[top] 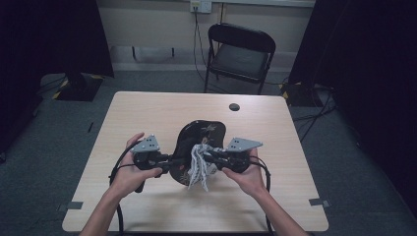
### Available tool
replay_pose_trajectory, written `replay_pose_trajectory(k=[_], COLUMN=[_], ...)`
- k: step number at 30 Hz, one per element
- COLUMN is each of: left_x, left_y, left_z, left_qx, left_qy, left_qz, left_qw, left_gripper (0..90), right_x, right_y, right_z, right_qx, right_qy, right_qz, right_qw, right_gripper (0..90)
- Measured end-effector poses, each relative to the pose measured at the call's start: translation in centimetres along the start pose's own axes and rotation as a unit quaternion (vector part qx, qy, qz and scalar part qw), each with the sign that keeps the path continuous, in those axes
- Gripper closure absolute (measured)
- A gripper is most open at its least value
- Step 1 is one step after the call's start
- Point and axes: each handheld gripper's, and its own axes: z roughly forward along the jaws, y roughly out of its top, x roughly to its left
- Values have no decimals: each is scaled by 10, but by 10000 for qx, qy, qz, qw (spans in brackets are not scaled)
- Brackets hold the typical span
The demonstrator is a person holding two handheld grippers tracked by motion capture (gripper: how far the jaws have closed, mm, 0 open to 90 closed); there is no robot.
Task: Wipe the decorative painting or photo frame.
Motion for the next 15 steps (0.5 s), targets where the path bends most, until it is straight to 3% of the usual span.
replay_pose_trajectory(k=[4, 11, 15], left_x=[0, 2, 3], left_y=[0, 0, -1], left_z=[0, -2, -3], left_qx=[3, -3, -23], left_qy=[2, 56, 42], left_qz=[-4, -30, -36], left_qw=[10000, 10000, 10000], left_gripper=[781, 781, 780], right_x=[-3, -1, -2], right_y=[4, -17, -11], right_z=[-6, 12, 8], right_qx=[-142, 284, 187], right_qy=[-98, 59, -54], right_qz=[52, 123, 47], right_qw=[9998, 9995, 9998], right_gripper=[795, 798, 798])
